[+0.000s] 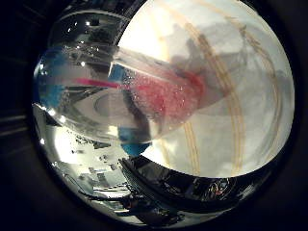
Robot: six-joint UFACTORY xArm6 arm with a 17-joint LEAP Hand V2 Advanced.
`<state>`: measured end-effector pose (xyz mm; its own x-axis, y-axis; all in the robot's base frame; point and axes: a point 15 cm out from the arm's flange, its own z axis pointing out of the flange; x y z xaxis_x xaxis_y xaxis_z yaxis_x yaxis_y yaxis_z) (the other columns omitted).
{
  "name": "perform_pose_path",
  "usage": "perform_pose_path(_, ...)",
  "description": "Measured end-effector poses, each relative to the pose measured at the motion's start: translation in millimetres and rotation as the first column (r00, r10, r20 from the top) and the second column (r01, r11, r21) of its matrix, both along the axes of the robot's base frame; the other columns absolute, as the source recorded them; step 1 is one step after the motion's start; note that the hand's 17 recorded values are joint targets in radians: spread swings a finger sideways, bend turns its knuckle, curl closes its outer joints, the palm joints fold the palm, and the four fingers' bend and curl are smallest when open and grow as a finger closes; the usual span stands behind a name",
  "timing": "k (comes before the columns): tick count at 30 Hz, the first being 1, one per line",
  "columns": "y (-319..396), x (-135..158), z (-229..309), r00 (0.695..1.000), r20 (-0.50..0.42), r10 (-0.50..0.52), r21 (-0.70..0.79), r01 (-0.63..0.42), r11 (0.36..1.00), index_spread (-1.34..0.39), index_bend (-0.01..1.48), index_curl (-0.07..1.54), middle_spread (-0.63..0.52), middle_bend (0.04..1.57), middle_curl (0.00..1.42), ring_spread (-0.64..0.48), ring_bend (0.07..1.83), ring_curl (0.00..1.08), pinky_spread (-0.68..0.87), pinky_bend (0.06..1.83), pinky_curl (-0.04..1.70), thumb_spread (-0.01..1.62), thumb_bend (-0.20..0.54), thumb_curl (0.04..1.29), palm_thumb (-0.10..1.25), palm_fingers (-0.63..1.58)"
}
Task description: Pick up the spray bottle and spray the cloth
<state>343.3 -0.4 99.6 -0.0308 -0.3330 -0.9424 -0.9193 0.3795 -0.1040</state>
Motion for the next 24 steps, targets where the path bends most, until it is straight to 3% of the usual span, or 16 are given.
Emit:
perform_pose_path(7,1,6,-1,1.000,-0.002,0.010,0.000,-0.010,1.000,-0.16,0.17,0.29,0.08,0.32,0.35,0.14,0.36,0.26,0.28,0.24,0.30,0.97,-0.024,0.31,0.54,0.27)
perform_pose_path(14,2,15,0,1.000,0.008,-0.003,0.004,0.003,1.000,-0.23,0.19,0.31,-0.04,0.52,0.44,-0.02,0.66,0.35,0.11,0.28,0.29,0.97,-0.022,0.31,0.58,0.73)
perform_pose_path(18,0,18,0,1.000,0.013,-0.010,0.006,0.010,1.000,-0.31,0.22,0.37,-0.13,0.65,0.54,-0.15,0.87,0.45,-0.15,0.53,0.36,0.98,-0.015,0.32,0.67,1.04)
perform_pose_path(20,-1,22,1,0.999,0.019,-0.027,0.009,0.027,1.000,-0.35,0.34,0.45,-0.14,0.76,0.61,-0.19,0.95,0.51,-0.23,0.70,0.45,0.98,-0.009,0.33,0.73,1.21)
perform_pose_path(24,-4,28,1,0.998,0.040,-0.041,-0.005,0.041,0.999,-0.38,0.69,0.67,-0.16,1.02,0.73,-0.23,1.13,0.61,-0.29,1.00,0.62,0.95,0.007,0.38,0.92,1.21)
